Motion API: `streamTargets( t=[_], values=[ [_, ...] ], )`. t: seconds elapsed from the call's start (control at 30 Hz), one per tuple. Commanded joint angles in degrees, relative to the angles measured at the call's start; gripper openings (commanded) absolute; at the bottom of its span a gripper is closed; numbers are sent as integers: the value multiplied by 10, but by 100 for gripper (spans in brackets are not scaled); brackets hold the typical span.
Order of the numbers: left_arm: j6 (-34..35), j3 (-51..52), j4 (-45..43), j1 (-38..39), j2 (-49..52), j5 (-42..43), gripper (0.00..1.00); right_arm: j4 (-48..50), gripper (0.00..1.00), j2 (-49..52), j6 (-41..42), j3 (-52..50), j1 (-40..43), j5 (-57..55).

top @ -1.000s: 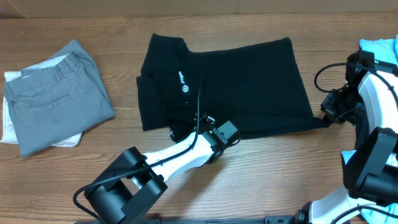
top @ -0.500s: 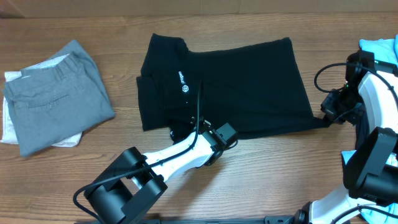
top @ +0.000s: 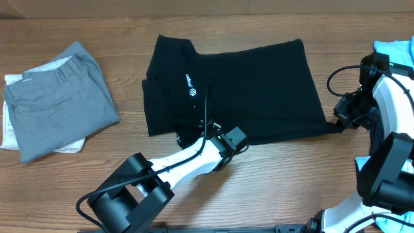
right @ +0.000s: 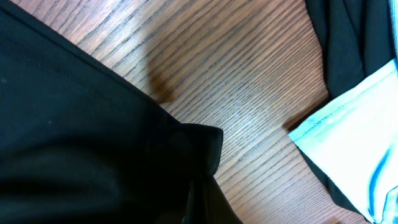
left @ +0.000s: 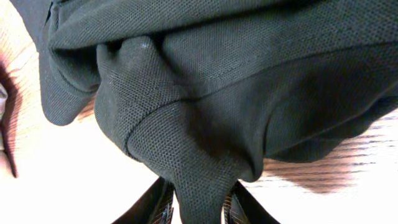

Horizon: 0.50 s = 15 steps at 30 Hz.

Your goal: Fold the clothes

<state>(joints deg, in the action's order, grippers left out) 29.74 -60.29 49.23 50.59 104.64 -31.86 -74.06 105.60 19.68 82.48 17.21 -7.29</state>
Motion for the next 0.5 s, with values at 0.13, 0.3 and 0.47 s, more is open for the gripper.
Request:
streamTargets(
  t=[0.13,0.3,0.47],
  values=[
    [11,6,-22,-8,-12,-62,39,2,5,-8,5,0,0,1],
    [11,9,-41,-10,-11,-40,35,1,5,-8,5,0,0,1],
    [12,38,-52,-20,-11,-27,17,2,5,-8,5,0,0,1]
  ],
)
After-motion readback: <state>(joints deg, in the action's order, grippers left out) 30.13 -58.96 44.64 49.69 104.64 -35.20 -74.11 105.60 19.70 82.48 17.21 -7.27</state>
